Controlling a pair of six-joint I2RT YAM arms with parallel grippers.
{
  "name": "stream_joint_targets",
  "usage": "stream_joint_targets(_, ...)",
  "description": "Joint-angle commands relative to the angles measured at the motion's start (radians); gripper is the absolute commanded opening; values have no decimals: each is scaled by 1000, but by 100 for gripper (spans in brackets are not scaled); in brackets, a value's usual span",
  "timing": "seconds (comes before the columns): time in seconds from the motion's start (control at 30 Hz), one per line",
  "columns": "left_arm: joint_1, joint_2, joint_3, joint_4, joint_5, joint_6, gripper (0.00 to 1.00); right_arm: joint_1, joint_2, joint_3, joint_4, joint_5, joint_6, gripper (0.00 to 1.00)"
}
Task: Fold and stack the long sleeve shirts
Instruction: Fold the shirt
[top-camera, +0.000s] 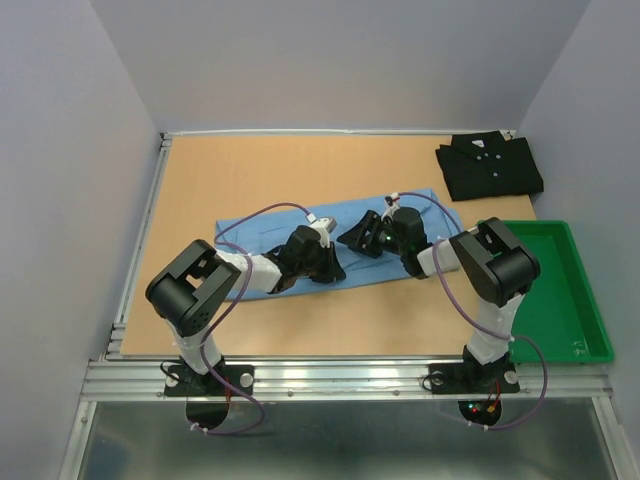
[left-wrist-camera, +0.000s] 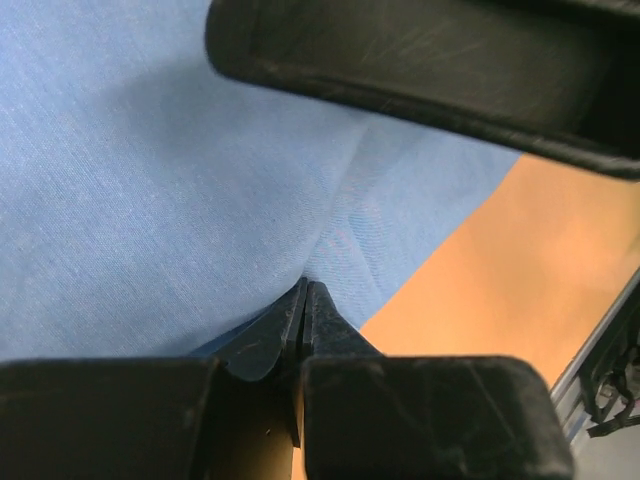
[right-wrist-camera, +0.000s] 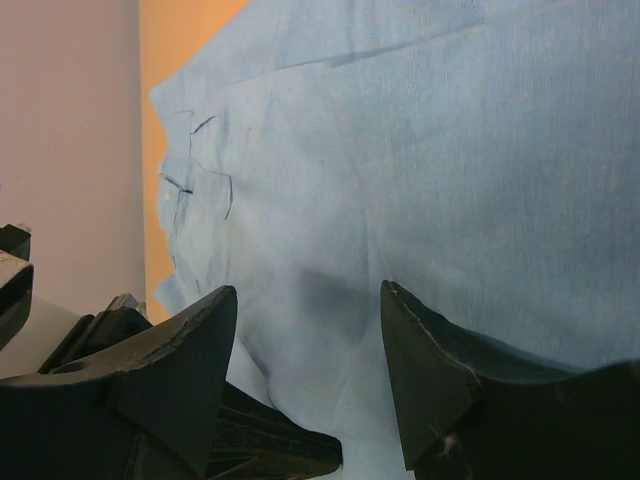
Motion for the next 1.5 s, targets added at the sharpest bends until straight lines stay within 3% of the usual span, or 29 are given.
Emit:
stream_joint_targets(0.0,-4,48,-39,-13,-1,-18,2,-12,34,-42,126,7,2,65)
stream_joint_targets(0.1,-4,35,-50,-14,5,-19,2,-22,46,-50,153,-11,8,65)
stream_joint_targets(0.23,-4,-112,-80,24,-23,-19,6,-24,50,-53,172,-40,9,65)
stream_joint_targets(0.43,-3,-229,-143,210,-83,-48,11,-22,40,-62,192,-48,31,65)
stream_joint_targets(0.77,-4,-21,-55,374,-25,-74,12,-24,34,-70,212,-49,78,65)
stream_joint_targets(1.1,-1,81,-90,354,-34,-143,12,-36,46,-77,248,-46,114,65)
stream_joint_targets(1.47,42,125,-117,343,-18,-185,8,-231,98,-85,347,-103,130,65)
